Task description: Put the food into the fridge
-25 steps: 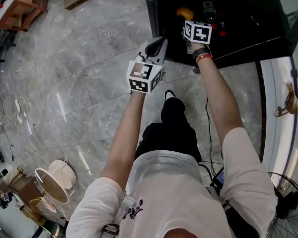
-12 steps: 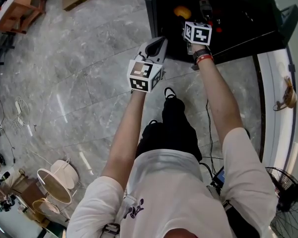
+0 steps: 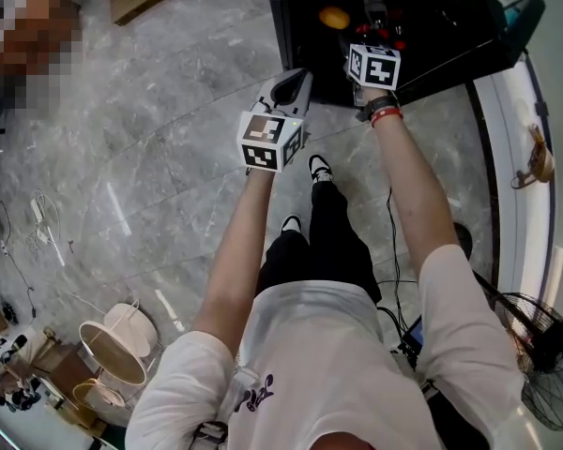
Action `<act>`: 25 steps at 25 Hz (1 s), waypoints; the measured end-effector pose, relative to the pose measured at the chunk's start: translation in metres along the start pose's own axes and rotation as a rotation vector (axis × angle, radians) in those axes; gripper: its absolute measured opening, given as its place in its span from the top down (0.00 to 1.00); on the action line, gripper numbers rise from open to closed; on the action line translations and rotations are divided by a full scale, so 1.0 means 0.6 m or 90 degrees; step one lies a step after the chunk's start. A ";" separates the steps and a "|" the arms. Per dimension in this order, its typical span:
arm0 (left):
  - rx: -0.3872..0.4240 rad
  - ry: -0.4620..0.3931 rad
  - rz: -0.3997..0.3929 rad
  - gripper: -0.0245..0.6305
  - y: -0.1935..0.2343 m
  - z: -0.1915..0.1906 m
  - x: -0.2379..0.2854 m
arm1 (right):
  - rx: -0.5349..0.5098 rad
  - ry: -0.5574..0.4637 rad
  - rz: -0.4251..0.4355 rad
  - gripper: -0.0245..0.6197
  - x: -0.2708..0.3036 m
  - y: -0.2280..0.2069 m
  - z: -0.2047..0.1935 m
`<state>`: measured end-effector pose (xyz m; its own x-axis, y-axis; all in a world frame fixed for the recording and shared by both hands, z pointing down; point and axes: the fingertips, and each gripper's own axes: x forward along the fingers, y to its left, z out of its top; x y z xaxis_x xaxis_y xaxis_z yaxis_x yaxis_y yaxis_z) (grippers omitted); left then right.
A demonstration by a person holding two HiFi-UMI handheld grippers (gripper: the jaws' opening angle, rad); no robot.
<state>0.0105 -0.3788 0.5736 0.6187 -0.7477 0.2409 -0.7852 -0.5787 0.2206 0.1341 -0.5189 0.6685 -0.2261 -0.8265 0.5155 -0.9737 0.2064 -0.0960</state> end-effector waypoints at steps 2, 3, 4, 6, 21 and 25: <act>-0.001 0.004 -0.002 0.93 -0.010 0.007 -0.013 | 0.003 0.003 -0.002 0.49 -0.022 0.004 0.002; -0.002 0.006 -0.004 0.93 -0.016 0.012 -0.019 | 0.004 0.004 -0.002 0.49 -0.033 0.007 0.004; -0.003 0.008 -0.006 0.93 -0.022 0.016 -0.025 | 0.005 0.004 -0.001 0.50 -0.042 0.010 0.005; -0.004 0.012 -0.010 0.93 -0.033 0.023 -0.034 | 0.005 0.008 0.003 0.51 -0.060 0.016 0.007; 0.008 0.018 -0.017 0.93 -0.089 0.078 -0.095 | 0.005 0.050 -0.010 0.58 -0.201 0.028 0.017; 0.010 0.022 -0.017 0.93 -0.098 0.082 -0.112 | 0.006 0.045 -0.003 0.60 -0.233 0.031 0.017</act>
<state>0.0140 -0.3106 0.4983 0.6397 -0.7203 0.2681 -0.7686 -0.6033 0.2130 0.1474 -0.4050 0.5862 -0.2199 -0.7880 0.5750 -0.9749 0.1981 -0.1014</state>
